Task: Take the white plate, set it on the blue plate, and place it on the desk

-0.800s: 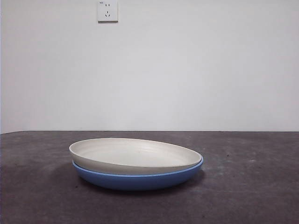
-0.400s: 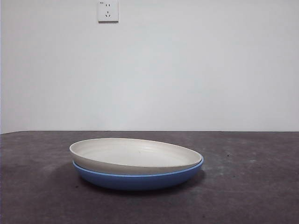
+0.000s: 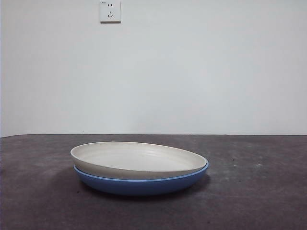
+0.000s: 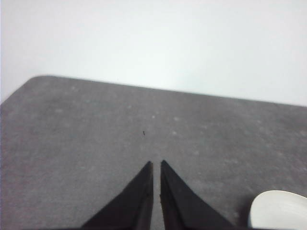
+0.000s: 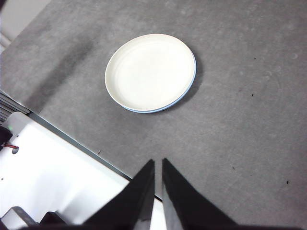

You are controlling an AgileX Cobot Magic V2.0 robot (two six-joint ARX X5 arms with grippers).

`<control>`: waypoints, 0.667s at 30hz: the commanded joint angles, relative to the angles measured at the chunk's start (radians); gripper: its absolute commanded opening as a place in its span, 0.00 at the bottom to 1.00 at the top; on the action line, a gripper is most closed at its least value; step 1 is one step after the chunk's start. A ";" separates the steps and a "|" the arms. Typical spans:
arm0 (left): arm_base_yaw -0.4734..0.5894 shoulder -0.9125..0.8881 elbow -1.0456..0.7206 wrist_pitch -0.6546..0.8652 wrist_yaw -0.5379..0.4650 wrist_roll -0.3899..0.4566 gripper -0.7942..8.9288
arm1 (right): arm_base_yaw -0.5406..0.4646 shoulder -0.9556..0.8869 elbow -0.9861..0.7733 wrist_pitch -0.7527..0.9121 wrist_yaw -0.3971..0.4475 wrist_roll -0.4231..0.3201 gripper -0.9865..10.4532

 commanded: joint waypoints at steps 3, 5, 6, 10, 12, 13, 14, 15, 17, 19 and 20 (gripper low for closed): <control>0.002 -0.114 -0.180 0.081 -0.033 -0.004 0.11 | 0.005 0.005 0.016 0.011 0.002 -0.008 0.11; 0.002 -0.142 -0.220 0.075 -0.056 -0.004 0.11 | 0.005 0.005 0.016 0.011 0.002 -0.008 0.11; 0.002 -0.153 -0.237 0.075 -0.074 -0.004 0.11 | 0.005 0.005 0.016 0.011 0.002 -0.008 0.11; 0.002 -0.178 -0.276 0.068 -0.101 0.007 0.11 | 0.005 0.005 0.016 0.011 0.002 -0.008 0.11; 0.002 -0.185 -0.289 0.068 -0.101 0.027 0.11 | 0.005 0.005 0.016 0.011 0.002 -0.008 0.11; 0.002 -0.189 -0.289 0.053 -0.101 0.037 0.11 | 0.005 0.005 0.016 0.011 0.003 -0.008 0.11; 0.002 -0.194 -0.289 0.041 -0.101 0.054 0.11 | 0.005 0.005 0.016 0.011 0.002 -0.008 0.11; 0.002 -0.199 -0.289 0.028 -0.101 0.070 0.11 | 0.005 0.005 0.016 0.011 0.002 -0.008 0.11; 0.002 -0.214 -0.289 0.000 -0.101 0.097 0.11 | 0.005 0.005 0.016 0.011 0.002 -0.008 0.11; 0.002 -0.238 -0.289 -0.041 -0.101 0.110 0.11 | 0.005 0.005 0.016 0.011 0.002 -0.008 0.11; 0.002 -0.241 -0.289 -0.058 -0.101 0.109 0.11 | 0.005 0.005 0.016 0.011 0.002 -0.008 0.11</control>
